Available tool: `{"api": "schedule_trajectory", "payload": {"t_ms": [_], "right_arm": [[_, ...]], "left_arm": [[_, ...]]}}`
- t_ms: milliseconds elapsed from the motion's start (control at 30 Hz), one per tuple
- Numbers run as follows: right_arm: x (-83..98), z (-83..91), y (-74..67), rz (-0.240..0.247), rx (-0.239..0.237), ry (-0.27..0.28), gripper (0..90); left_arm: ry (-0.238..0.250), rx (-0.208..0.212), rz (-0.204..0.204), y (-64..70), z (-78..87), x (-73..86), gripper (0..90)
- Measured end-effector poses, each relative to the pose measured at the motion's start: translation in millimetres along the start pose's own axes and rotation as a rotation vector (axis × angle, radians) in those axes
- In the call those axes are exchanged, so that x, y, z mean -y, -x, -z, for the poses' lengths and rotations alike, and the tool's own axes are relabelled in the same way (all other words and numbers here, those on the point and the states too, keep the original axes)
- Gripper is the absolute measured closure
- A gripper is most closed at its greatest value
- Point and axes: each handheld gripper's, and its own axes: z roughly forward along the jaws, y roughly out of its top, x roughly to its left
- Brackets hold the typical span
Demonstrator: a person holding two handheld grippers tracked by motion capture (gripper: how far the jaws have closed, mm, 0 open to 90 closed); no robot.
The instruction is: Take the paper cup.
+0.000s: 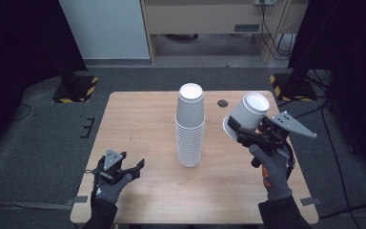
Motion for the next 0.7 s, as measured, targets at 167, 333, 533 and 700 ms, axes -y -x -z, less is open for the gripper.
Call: {"api": "schedule_trajectory", "payload": {"t_ms": [167,333,533,700], "right_arm": [[10.7,5.8,6.5,-0.022,0.001,-0.011,14.8],[19.9,10.1,11.5,-0.031,0.01,-0.027,14.8],[34.1,12.1,18.3,-0.049,0.02,-0.051,14.8],[42.5,13.0,20.6,-0.066,0.019,-0.06,14.7]], "left_arm": [[-0.002,0.003,-0.006,2.5,-0.5,-0.4,18.4],[-0.001,0.009,-0.01,5.7,-1.6,-1.0,18.6],[0.004,0.024,-0.02,10.5,-1.9,-1.9,18.9],[0.011,0.035,-0.027,13.7,-2.3,-2.6,19.1]]}}
